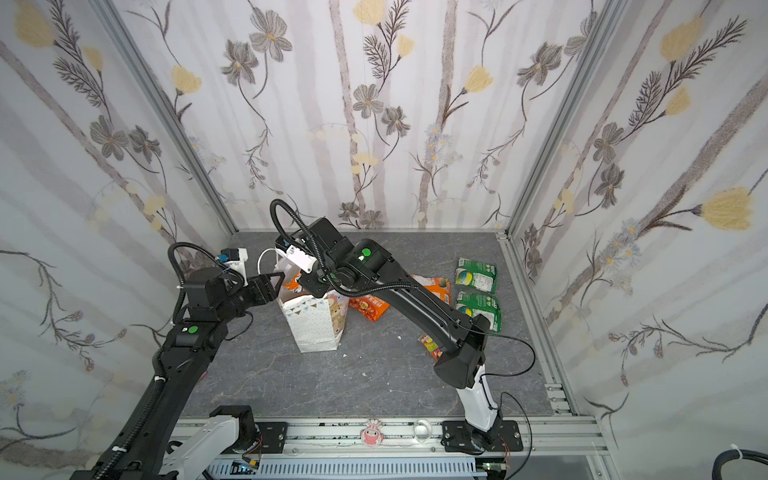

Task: Place the snacks into the paper bag
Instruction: 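Lower the orange bag into the paper bag beside the left gripper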

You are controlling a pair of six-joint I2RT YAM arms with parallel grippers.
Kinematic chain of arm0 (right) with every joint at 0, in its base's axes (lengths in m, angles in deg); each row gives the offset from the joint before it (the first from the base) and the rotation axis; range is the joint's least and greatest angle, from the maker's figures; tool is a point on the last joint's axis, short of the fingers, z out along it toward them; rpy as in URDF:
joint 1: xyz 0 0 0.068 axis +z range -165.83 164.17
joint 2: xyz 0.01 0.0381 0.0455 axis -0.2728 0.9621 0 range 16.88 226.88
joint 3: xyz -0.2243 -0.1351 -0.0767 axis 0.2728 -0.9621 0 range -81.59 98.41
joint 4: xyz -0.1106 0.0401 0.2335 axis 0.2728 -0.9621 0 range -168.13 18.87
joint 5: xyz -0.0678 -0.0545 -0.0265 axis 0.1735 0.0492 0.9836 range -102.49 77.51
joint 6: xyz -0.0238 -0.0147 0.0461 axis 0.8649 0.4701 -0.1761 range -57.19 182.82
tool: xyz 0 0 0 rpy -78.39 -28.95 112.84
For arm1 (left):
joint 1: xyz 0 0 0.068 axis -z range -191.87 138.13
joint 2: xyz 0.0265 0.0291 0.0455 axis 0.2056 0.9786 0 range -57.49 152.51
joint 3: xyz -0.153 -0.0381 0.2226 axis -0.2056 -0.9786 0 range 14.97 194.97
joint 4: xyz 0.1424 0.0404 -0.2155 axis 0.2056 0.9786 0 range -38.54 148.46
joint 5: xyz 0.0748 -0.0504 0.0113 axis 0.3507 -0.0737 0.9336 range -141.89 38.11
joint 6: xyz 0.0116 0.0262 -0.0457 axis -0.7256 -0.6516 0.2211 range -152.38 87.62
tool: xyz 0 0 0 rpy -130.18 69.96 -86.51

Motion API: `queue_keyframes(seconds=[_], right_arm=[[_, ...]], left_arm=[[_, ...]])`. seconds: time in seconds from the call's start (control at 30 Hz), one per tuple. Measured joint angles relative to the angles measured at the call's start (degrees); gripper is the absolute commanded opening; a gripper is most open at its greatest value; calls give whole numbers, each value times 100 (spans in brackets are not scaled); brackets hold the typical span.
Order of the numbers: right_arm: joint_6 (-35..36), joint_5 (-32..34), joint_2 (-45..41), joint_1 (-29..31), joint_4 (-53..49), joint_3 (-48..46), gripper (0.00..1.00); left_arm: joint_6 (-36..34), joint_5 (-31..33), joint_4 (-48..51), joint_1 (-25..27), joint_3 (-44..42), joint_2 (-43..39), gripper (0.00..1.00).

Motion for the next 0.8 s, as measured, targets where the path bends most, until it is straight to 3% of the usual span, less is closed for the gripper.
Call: queue_keyframes(seconds=[0.33, 0.8], right_arm=[[133, -31, 310, 0, -608, 240, 0], [125, -476, 374, -35, -466, 245, 1]], left_arm=[[20, -17, -20, 0, 0, 17, 70], [92, -114, -28, 0, 0, 90, 70]])
